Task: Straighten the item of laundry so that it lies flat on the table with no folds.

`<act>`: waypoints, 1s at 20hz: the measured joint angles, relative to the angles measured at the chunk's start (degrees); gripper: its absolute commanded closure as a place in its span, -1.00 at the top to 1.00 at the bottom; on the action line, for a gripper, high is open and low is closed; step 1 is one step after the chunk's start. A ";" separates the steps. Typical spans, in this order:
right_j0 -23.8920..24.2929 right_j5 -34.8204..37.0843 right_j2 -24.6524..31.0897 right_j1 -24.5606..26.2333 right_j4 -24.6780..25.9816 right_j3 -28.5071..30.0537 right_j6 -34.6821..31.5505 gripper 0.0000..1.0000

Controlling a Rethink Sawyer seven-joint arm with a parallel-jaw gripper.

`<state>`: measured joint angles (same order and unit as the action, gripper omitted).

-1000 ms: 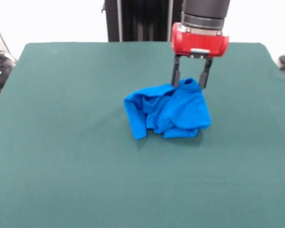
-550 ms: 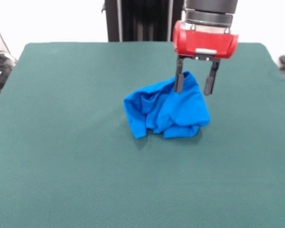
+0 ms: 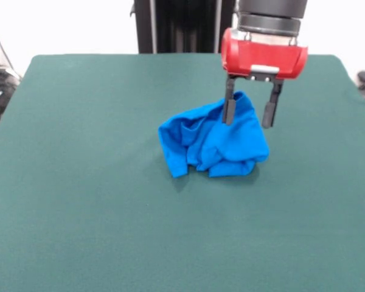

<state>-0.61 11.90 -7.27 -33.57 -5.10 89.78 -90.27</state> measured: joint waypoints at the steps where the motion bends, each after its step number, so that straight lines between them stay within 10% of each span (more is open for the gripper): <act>1: 0.45 0.00 0.02 0.94 0.02 -0.81 0.00 1.00; 20: 6.76 0.00 0.43 11.79 0.11 -5.56 0.00 1.00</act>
<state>6.16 11.90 -6.84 -21.78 -4.99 84.23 -90.27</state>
